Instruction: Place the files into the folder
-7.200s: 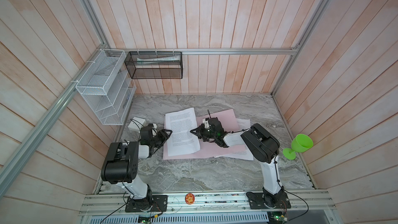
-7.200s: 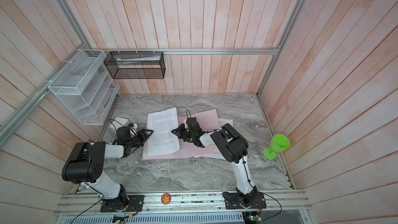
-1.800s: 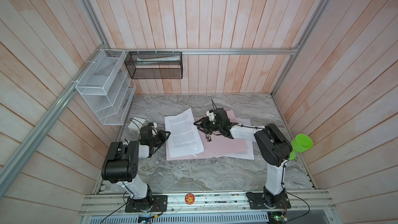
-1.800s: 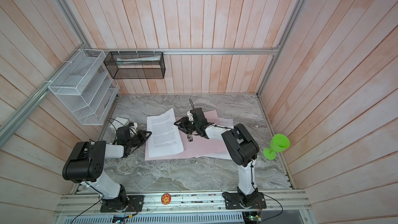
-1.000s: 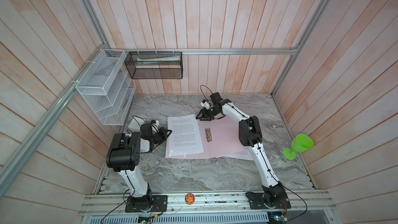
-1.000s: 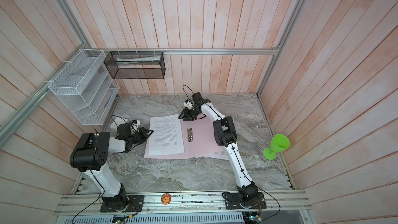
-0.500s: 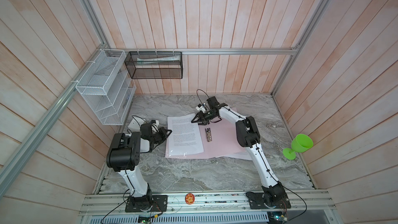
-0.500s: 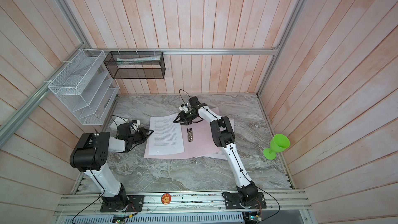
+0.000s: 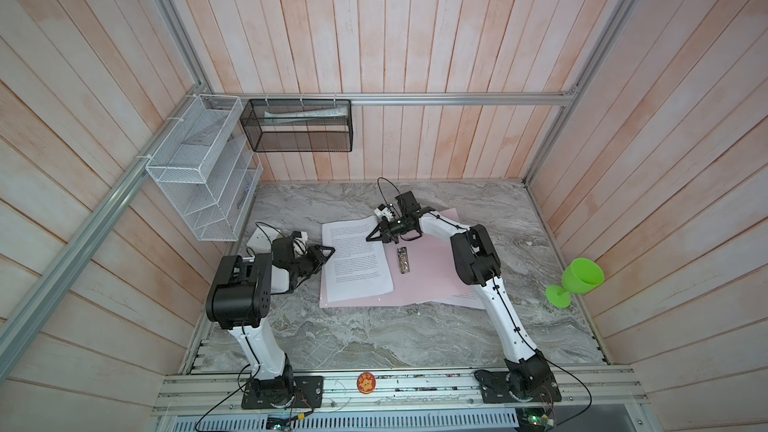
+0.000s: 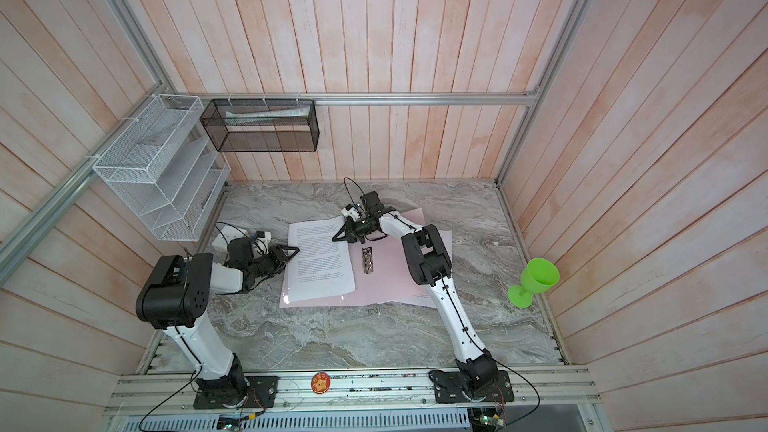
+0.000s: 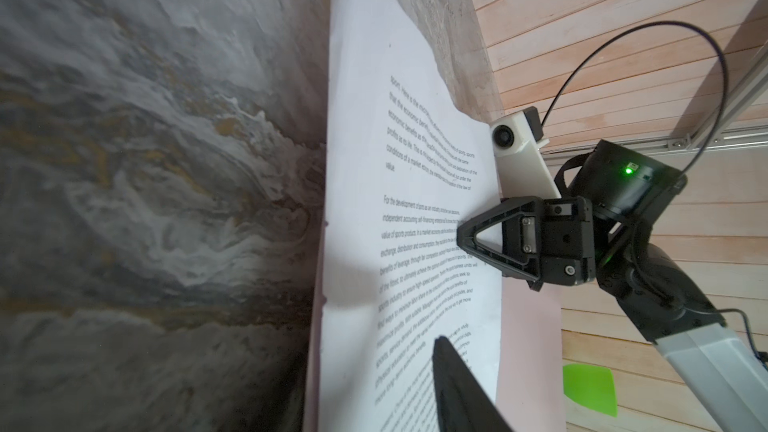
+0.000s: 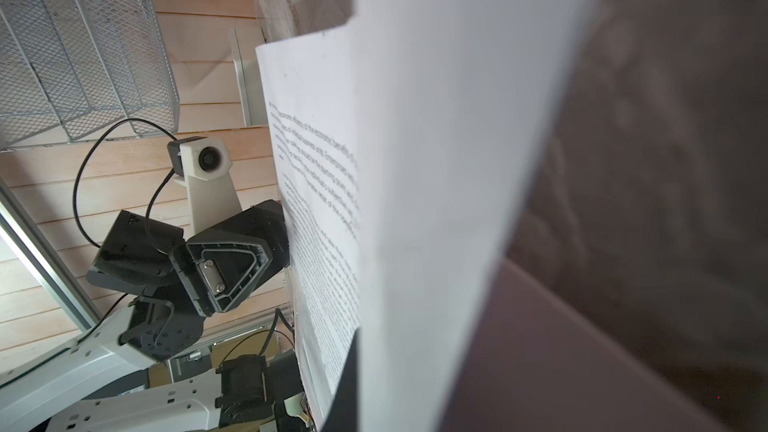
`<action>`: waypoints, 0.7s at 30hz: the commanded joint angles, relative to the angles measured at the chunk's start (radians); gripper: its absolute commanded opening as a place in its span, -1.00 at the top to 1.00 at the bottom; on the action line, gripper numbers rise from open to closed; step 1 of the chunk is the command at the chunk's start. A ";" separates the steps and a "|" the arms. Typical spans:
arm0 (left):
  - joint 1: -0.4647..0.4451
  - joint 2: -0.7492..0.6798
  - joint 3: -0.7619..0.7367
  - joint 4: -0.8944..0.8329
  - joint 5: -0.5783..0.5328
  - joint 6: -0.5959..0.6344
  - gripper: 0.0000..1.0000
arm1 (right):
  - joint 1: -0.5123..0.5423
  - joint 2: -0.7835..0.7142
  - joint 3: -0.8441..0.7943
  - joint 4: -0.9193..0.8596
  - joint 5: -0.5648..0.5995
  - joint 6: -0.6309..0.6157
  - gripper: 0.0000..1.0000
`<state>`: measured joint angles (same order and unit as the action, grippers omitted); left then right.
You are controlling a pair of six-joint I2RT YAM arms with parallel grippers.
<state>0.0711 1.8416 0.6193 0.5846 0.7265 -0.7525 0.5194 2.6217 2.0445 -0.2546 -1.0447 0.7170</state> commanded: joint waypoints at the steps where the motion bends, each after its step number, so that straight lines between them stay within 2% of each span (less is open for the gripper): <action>1: -0.001 -0.002 0.002 -0.016 -0.015 0.002 0.07 | 0.000 -0.086 -0.099 0.242 0.039 0.168 1.00; 6: -0.001 -0.017 -0.006 -0.021 -0.024 0.004 0.01 | -0.014 -0.182 -0.270 0.473 0.078 0.325 1.00; 9: -0.001 -0.019 -0.006 -0.023 -0.028 0.005 0.00 | -0.018 -0.231 -0.343 0.510 0.118 0.356 1.00; 13: -0.001 -0.015 -0.006 -0.016 -0.026 -0.001 0.00 | -0.020 -0.281 -0.459 0.632 0.155 0.459 1.00; 21: -0.001 -0.014 -0.013 -0.008 -0.028 -0.008 0.00 | -0.026 -0.377 -0.642 0.723 0.296 0.563 1.00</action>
<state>0.0711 1.8362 0.6189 0.5842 0.7246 -0.7536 0.5003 2.2963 1.4494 0.3969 -0.8253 1.2121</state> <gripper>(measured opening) 0.500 0.047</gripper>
